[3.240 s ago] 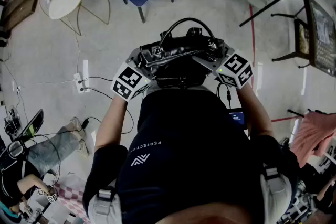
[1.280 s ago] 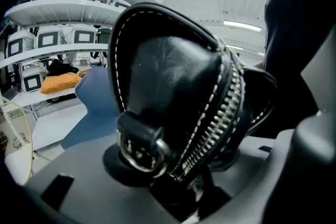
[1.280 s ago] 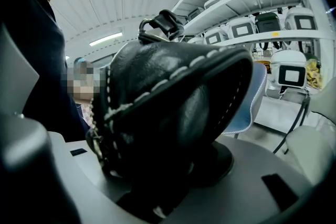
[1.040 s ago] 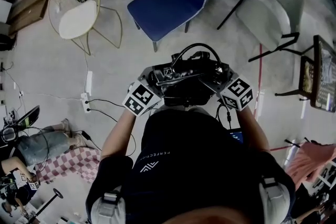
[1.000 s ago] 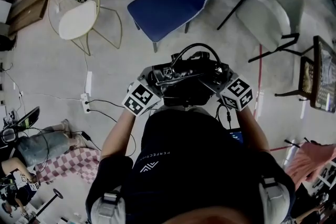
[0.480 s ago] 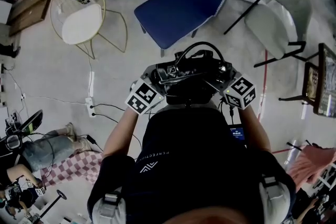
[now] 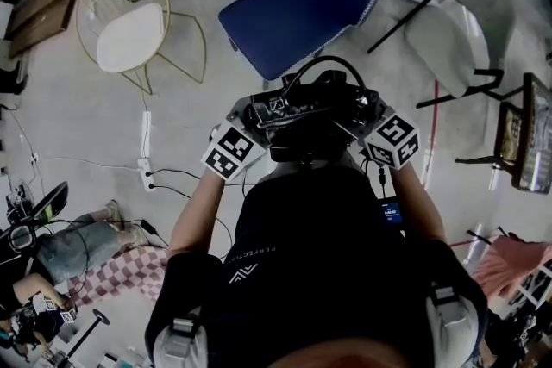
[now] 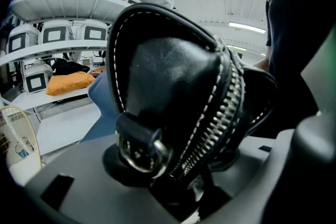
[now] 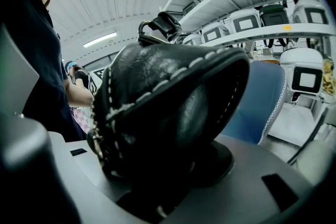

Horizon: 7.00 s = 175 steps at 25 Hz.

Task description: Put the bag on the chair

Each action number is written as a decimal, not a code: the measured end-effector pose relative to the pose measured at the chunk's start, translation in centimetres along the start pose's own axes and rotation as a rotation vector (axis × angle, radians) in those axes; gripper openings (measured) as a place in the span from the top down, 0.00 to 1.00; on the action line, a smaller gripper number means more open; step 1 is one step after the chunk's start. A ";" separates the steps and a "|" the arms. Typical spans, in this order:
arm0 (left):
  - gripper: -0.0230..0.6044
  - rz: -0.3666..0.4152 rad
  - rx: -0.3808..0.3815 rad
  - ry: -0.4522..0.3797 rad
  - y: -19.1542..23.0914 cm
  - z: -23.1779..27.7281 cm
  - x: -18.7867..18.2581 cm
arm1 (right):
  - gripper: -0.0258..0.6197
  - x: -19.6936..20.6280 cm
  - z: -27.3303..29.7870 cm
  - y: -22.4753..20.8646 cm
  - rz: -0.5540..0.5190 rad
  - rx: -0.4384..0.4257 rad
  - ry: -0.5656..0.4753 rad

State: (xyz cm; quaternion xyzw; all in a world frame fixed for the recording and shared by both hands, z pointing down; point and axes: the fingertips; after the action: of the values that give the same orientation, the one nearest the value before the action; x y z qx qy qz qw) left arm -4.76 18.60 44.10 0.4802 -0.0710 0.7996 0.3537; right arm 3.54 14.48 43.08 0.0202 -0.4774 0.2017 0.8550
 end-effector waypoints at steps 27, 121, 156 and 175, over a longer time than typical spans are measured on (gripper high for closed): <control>0.53 -0.109 -0.096 0.026 12.1 4.4 -4.9 | 0.63 -5.1 6.9 -12.0 0.000 -0.119 0.020; 0.45 0.117 0.555 0.330 41.2 16.6 1.3 | 0.61 -1.4 28.6 -27.7 0.577 0.321 0.018; 0.31 -0.003 0.382 0.325 43.1 15.3 0.4 | 0.49 -1.1 25.4 -28.8 0.595 0.418 0.044; 0.31 -0.098 0.181 0.241 41.9 12.3 0.6 | 0.50 -0.6 21.8 -26.2 0.569 0.451 0.029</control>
State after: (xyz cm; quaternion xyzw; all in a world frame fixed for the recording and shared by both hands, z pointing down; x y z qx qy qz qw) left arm -22.70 -17.69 60.52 0.4138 0.0680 0.8362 0.3535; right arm -4.85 -14.76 58.58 0.0719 -0.3950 0.5319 0.7455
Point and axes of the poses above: the fingertips, and each gripper's own axes: z forward along the fingers, y to its left, x out of its underside, and after that the axes turned 12 degrees about x, right-handed
